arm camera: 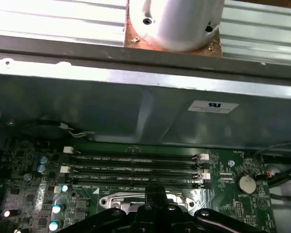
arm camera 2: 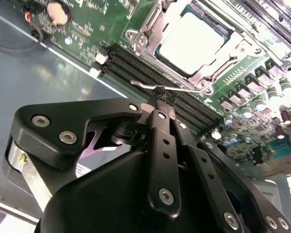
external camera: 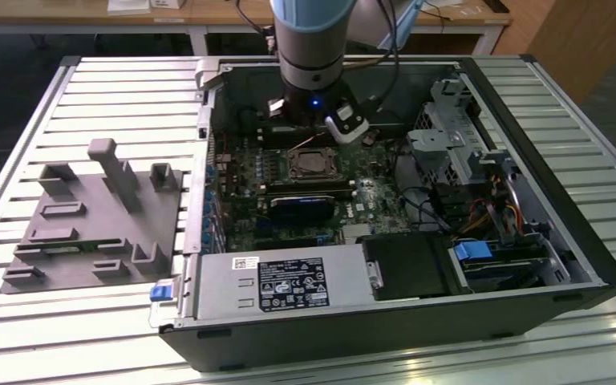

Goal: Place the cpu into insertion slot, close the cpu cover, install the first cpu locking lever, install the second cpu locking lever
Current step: 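Install the first cpu locking lever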

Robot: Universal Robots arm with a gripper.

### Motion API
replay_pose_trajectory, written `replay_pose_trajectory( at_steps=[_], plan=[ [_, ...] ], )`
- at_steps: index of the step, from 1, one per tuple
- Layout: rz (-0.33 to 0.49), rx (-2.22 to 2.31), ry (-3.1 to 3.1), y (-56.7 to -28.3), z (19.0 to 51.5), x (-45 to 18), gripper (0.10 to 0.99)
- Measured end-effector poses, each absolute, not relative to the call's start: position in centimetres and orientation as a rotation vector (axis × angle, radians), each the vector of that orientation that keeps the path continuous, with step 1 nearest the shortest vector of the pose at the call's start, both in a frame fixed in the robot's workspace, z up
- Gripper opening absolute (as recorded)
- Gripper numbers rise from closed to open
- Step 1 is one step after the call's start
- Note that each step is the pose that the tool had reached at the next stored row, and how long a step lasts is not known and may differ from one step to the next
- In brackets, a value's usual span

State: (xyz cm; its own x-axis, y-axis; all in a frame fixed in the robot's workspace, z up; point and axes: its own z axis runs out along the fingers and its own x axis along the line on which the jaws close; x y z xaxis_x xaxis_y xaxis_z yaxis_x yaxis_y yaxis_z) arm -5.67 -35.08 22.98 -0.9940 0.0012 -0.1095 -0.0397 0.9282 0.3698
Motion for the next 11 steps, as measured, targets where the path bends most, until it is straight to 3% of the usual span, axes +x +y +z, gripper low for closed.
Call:
replay_pose_trajectory(
  at_steps=[11],
  plan=[
    [0.551, 0.012, 2.977, -34.66, 22.44, -5.73, 0.106]
  ],
)
